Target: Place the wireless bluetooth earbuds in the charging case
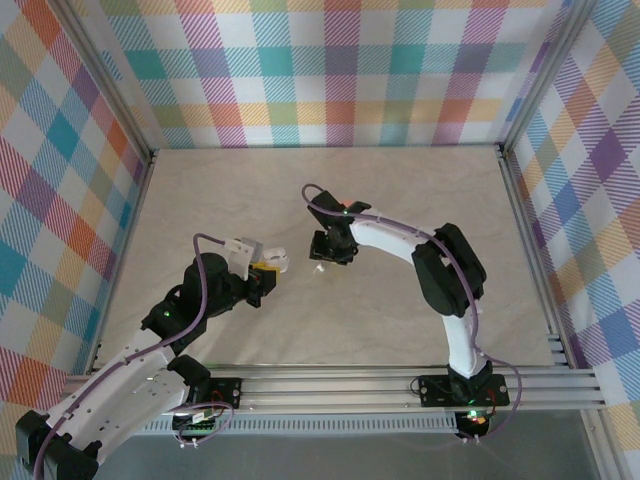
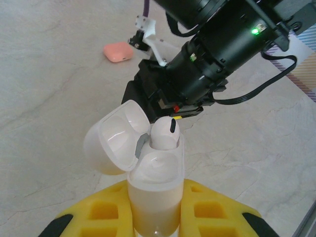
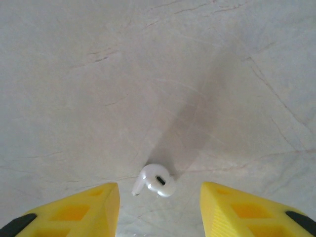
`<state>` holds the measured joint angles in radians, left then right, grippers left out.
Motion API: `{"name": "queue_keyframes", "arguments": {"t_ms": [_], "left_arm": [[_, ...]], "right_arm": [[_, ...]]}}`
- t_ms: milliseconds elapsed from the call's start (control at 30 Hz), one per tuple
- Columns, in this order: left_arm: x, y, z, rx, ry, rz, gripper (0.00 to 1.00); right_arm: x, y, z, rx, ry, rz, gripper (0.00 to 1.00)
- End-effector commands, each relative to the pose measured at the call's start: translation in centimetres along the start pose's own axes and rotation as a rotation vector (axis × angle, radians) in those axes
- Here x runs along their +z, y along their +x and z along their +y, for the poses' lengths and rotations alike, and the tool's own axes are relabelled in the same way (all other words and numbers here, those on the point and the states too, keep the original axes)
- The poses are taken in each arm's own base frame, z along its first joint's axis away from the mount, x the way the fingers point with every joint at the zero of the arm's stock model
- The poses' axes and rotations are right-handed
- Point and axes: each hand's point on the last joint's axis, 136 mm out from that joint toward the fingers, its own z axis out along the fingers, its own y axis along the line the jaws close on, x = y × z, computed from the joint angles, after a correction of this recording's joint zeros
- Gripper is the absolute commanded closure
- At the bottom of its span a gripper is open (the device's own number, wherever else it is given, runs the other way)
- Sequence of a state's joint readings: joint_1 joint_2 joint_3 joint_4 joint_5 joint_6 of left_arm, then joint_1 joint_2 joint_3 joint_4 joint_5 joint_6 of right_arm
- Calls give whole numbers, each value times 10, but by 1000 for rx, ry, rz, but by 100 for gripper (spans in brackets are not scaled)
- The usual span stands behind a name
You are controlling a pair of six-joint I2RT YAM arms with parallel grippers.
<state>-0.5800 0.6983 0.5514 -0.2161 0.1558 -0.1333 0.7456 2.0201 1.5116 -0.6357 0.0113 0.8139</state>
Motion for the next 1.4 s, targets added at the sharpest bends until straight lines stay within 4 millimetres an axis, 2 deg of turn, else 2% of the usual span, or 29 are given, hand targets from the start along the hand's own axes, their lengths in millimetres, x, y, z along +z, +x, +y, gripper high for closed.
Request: {"name": "queue_keyframes", "arguments": {"t_ms": [0,333,1367], "left_arm": [[-1,-2,2,14,-3,-11,100],[-5,-2,1,21,-2,-20,100],[-9,-2,2,39,-12,-13,100]], "right_arm": [[-7,10,9,102,-66,10,53],[10,24,21,248,-108,10,56],[27,24,-1,279,-22,-20,60]]}}
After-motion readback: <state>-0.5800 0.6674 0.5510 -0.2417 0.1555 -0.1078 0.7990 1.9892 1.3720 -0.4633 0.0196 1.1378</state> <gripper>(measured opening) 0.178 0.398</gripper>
